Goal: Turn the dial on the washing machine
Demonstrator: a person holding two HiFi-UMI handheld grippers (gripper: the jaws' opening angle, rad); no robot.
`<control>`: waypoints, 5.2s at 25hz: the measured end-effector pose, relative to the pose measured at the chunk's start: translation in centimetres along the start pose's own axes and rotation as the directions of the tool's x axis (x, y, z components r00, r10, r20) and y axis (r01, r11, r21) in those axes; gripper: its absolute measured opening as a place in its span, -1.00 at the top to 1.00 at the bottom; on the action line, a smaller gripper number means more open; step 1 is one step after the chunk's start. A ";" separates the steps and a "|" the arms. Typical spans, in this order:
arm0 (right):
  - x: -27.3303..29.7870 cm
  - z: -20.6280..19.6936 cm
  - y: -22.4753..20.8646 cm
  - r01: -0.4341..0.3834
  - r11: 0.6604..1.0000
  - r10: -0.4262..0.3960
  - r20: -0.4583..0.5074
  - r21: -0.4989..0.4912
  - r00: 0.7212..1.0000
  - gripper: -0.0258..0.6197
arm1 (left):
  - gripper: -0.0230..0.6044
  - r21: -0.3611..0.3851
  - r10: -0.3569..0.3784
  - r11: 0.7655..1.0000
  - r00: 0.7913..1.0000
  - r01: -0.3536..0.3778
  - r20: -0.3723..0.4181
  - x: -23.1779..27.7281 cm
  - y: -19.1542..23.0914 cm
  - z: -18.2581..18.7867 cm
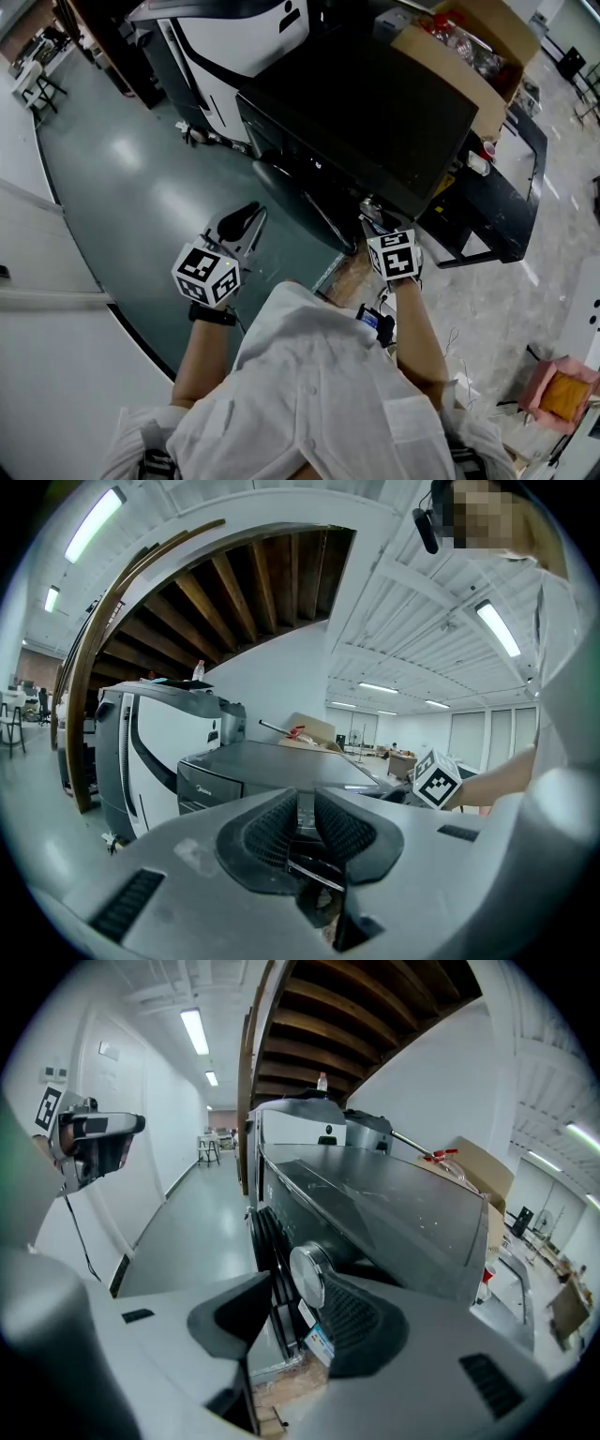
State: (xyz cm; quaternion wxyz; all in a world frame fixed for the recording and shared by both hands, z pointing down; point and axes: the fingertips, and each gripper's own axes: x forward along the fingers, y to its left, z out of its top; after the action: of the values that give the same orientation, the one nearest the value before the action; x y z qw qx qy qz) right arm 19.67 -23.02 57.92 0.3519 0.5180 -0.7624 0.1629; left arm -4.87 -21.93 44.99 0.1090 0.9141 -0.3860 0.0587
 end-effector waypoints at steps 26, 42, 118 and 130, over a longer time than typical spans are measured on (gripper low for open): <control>1.3 -3.1 -0.1 -0.033 0.998 0.039 -0.120 0.049 0.992 0.31 | 0.74 0.002 -0.011 1.000 1.000 0.011 -0.014 0.5 -0.5 -0.5; 2.1 -4.0 0.4 -0.072 0.994 0.083 -0.151 0.078 0.985 0.28 | 0.74 0.014 -0.024 1.000 1.000 0.024 -0.014 1.5 -0.6 0.2; 0.2 1.5 1.3 -0.097 0.992 0.089 -0.090 -0.083 0.992 0.28 | 0.74 0.017 -0.040 0.999 0.999 0.040 -0.013 3.2 -0.5 0.7; 0.0 0.6 1.0 -0.091 0.994 0.085 -0.102 -0.056 0.991 0.26 | 0.74 0.024 -0.061 0.998 0.998 0.061 -0.015 3.6 -1.1 0.7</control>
State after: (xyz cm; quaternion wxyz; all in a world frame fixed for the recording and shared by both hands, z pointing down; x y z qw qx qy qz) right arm 18.55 -22.96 57.61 0.3973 0.4642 -0.7707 0.1809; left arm -1.59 -23.83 44.83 0.1025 0.9263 -0.3564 0.0666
